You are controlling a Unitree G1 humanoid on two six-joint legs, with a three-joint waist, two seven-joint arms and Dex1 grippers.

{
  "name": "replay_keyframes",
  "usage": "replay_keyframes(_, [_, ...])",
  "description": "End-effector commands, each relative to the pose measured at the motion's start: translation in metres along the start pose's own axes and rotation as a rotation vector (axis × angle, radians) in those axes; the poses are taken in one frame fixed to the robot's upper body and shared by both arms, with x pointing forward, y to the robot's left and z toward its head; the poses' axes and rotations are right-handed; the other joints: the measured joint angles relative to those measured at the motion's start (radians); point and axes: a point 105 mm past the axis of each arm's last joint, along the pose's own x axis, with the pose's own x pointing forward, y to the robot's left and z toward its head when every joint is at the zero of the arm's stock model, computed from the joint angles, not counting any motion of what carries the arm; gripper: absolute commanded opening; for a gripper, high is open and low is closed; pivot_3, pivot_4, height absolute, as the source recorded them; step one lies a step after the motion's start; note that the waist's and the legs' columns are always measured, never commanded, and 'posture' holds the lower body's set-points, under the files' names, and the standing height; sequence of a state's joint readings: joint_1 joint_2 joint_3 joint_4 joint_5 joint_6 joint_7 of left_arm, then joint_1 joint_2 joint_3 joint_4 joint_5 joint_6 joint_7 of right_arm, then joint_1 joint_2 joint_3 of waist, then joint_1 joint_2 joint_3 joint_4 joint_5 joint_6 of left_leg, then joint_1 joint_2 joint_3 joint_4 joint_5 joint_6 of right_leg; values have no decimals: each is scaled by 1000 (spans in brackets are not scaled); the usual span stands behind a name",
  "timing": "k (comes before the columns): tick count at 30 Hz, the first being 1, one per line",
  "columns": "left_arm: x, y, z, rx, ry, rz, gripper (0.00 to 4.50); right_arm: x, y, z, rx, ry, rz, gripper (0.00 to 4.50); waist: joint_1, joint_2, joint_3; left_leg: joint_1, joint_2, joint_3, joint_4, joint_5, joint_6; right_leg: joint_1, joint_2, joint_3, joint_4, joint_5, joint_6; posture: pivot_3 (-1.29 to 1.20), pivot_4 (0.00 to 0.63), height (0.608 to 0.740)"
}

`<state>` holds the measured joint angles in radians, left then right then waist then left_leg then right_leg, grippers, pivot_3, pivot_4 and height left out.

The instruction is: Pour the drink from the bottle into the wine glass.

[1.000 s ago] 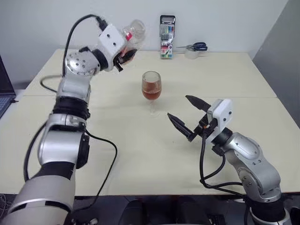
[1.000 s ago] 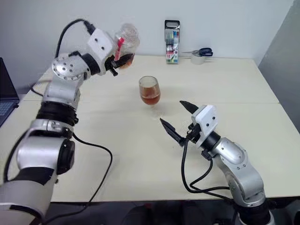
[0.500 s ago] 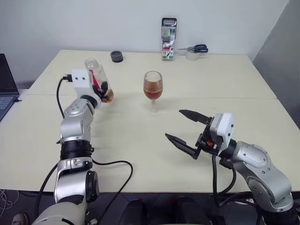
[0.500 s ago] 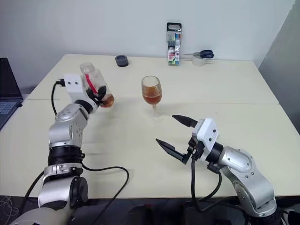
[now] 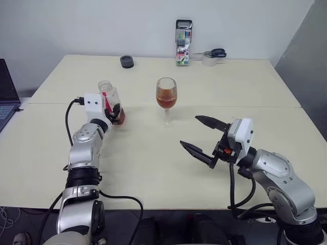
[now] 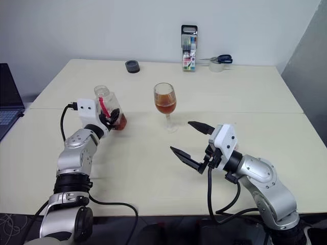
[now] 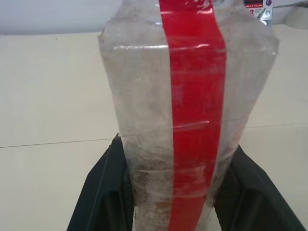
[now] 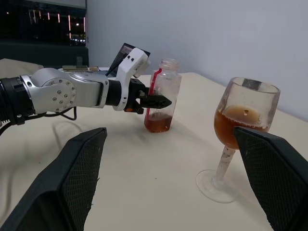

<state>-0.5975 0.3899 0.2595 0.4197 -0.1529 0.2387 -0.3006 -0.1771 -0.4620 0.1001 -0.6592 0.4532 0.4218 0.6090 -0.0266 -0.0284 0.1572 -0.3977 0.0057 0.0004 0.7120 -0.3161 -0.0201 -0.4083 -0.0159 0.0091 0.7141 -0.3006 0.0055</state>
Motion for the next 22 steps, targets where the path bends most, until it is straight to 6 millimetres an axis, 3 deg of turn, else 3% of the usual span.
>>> replay_keyframes(1, [1, 5, 5, 7, -19, 2, 2789, 0, 1, 6, -19, -19, -3, 4500, 0, 0, 0, 0, 0, 0, 0, 0, 0, 0, 0, 0, 0, 0, 0, 0, 150, 740])
replay_keyframes(7, [-3, 5, -3, -12, -1, -5, 4472, -5, 5, -2, -13, 14, -17, 4500, 0, 0, 0, 0, 0, 0, 0, 0, 1, 0, 0, 0, -1, 0, 0, 0, 150, 740])
replay_keyframes(12, [-12, 7, -15, 1, 47, 2, 4472, -17, 4, -23, 0, 114, -106, 4500, 0, 0, 0, 0, 0, 0, -1, 0, 1, 0, 0, 0, 0, 0, 0, 0, 150, 740])
replay_keyframes(16, [-33, 8, -25, 63, 94, 11, 4472, -48, -28, -54, -26, 328, -471, 4500, -1, 0, -1, 0, 1, 0, -1, 0, 0, 0, 0, 0, -1, 0, 0, 0, 150, 740])
replay_keyframes(20, [-65, -16, -28, 80, 108, -41, 4472, -82, -44, -77, 59, 467, -835, 4500, 0, 0, -1, 0, 1, 0, -2, 0, -1, 0, 0, 1, 0, 0, 0, 0, 150, 740])
replay_keyframes(22, [-78, -32, -25, 79, 109, -59, 4472, -89, -42, -82, 76, 499, -904, 4500, 1, 0, -1, 0, 1, 0, -2, 0, -1, 0, 0, 1, -1, 0, 0, 0, 150, 740])
